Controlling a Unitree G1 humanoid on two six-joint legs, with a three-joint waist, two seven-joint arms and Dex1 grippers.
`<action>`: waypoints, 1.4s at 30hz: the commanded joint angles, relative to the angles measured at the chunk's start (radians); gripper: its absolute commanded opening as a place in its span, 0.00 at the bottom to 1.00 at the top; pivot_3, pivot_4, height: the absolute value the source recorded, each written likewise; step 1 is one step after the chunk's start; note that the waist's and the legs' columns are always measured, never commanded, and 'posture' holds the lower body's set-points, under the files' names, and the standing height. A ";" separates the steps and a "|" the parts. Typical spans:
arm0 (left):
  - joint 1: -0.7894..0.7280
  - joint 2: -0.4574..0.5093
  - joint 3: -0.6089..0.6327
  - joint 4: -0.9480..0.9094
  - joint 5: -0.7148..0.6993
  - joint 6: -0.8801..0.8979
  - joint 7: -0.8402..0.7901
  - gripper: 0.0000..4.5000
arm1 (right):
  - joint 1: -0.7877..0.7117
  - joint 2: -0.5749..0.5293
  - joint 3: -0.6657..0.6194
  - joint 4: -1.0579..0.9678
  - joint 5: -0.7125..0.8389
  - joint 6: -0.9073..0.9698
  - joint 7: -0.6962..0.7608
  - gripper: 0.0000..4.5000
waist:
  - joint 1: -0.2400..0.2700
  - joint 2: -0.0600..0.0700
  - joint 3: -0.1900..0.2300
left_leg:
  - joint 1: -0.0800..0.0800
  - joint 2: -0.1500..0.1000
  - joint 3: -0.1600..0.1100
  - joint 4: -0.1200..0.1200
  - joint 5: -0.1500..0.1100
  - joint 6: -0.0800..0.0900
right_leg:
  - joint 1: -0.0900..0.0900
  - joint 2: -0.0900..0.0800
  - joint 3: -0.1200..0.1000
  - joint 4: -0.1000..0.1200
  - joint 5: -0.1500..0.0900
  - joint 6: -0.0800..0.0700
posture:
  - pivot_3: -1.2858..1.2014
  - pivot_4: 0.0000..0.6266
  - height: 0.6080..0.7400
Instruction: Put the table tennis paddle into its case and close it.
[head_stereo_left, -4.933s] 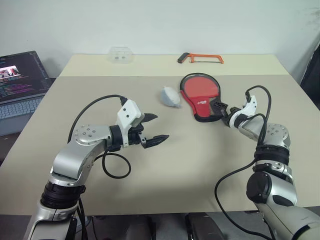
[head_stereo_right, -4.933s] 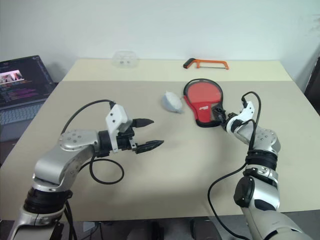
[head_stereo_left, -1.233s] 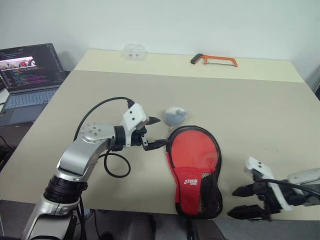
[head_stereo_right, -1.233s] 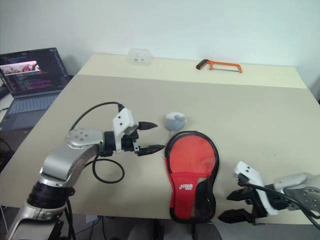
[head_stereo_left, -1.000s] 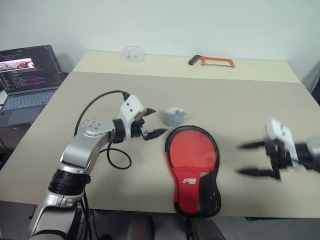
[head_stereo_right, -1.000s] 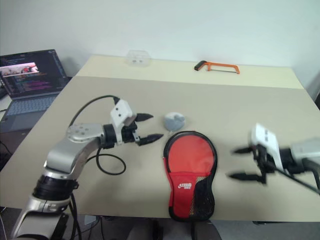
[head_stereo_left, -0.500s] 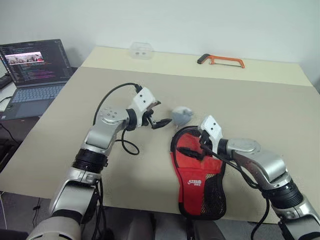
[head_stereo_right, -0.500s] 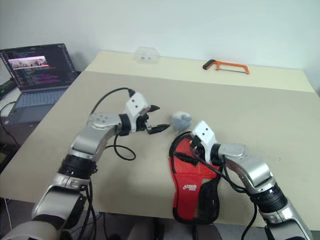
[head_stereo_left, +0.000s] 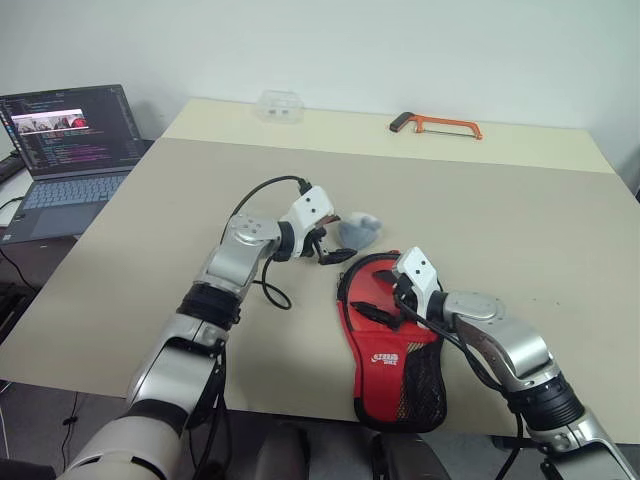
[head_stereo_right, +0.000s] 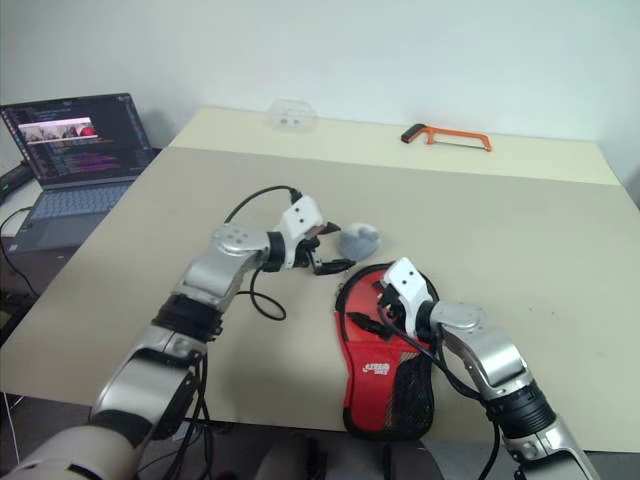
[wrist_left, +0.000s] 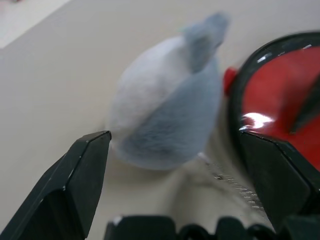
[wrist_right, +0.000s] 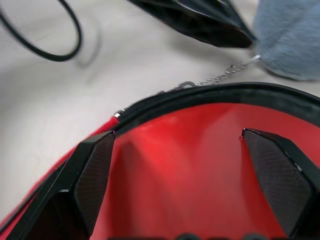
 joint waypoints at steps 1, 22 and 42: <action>-0.072 -0.048 0.010 0.071 0.013 -0.059 0.012 1.00 | 0.027 0.005 0.020 0.038 -0.019 0.032 0.005 0.99 | 0.000 0.000 0.000 | 0.000 0.000 0.000 0.000 0.000 0.000 | 0.000 0.000 0.000 0.000 0.000 0.000 | 0.52 0.24 1.00; -0.282 -0.294 0.020 0.604 0.179 -0.216 0.269 0.56 | 0.025 0.022 -0.021 0.066 -0.047 0.087 -0.041 1.00 | 0.000 0.000 -0.002 | 0.001 0.000 0.000 0.000 0.000 0.000 | 0.000 0.000 0.000 0.001 0.000 0.000 | 0.52 0.24 1.00; -0.476 -0.494 -0.064 0.766 0.409 -0.454 0.734 0.15 | 0.092 -0.013 0.003 -0.037 -0.084 0.156 -0.066 1.00 | 0.011 -0.001 -0.005 | 0.005 -0.002 0.000 -0.001 0.000 0.000 | 0.008 -0.001 -0.002 -0.002 0.000 0.000 | 0.52 0.24 1.00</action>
